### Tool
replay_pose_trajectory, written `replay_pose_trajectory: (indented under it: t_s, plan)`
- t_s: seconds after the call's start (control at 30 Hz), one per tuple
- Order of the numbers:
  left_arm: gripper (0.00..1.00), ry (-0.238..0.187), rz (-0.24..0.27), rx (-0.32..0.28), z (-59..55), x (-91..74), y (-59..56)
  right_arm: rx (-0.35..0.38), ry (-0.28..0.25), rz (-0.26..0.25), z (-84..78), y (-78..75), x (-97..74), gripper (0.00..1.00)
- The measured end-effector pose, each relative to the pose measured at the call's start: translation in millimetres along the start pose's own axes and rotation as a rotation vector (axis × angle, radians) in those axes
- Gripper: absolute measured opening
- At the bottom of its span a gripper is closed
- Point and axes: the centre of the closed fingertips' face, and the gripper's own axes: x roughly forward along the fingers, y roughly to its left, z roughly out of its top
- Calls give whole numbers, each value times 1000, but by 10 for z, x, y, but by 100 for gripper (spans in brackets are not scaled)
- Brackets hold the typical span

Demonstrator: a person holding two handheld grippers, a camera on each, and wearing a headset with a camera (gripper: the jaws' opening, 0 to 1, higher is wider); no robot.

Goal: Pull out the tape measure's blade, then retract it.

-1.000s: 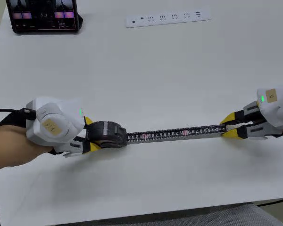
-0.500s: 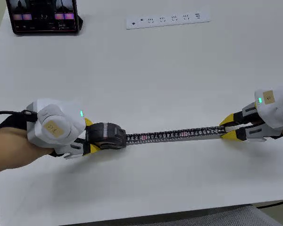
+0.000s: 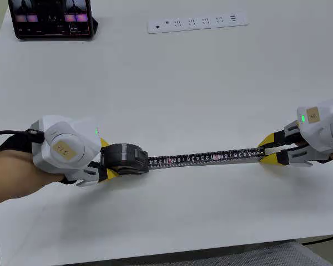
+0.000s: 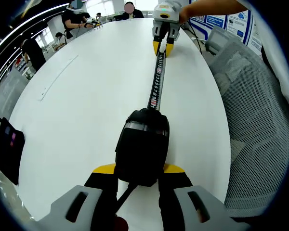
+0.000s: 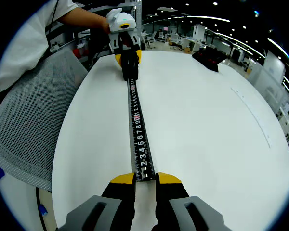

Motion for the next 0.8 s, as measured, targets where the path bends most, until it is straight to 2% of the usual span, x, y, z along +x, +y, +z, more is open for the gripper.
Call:
replay_pose_trajectory:
  t_s: [0.23, 0.3, 0.63, 0.8]
  plan:
    - [29, -3, 1, -11, 7, -4, -7, 22, -6, 7, 34, 15, 16, 20]
    - [33, -4, -7, -22, 12, -1, -21, 29, -6, 8, 38, 16, 20, 21]
    - [37, -13, 0, -39, 19, -13, -23, 55, -17, 1, 74, 24, 4, 24]
    - [41, -31, -3, -65, 18, -33, -42, 111, -54, -21, 162, -11, -28, 29]
